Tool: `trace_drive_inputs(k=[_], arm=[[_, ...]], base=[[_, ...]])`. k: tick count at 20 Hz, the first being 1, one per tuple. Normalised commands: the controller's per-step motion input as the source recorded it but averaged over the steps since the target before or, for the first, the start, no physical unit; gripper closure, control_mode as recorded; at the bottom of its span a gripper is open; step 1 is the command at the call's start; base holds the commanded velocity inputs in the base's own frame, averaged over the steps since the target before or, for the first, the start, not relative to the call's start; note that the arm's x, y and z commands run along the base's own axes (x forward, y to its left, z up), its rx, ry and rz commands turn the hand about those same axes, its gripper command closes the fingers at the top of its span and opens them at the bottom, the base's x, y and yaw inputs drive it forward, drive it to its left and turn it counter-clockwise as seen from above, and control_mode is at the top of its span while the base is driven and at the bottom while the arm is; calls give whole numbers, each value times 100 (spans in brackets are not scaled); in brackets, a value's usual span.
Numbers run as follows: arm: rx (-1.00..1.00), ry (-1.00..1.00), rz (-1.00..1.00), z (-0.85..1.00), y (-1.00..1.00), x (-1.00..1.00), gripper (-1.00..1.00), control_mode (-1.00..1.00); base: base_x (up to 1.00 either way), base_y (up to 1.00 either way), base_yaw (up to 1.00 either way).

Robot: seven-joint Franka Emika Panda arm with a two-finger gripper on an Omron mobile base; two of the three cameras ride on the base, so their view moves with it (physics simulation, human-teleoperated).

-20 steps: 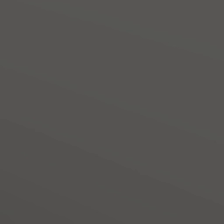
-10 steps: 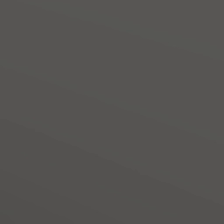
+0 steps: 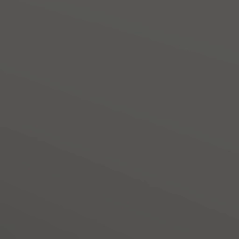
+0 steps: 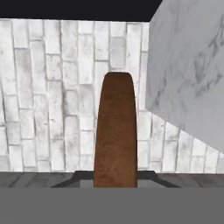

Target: Move the cutting board and knife to the sink. Then move spray from the cabinet to the counter.

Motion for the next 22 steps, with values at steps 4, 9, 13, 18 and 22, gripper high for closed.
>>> trace_drive_inputs(k=[4, 9, 13, 18, 22], arm=[[-11, -27, -23, 25, 83, -15, 100, -100], [-9, -15, -37, 28, 62, 0, 100, -100], [0, 0, -26, 55, 30, -4, 100, -100], [0, 0, -15, 48, 17, -37, 100, -100], [3, -2, -1, 55, 4, -55, 100, -100]], base=[[0, 0, 0], [0, 0, 0], [0, 0, 0], [0, 0, 0], [0, 0, 0]])
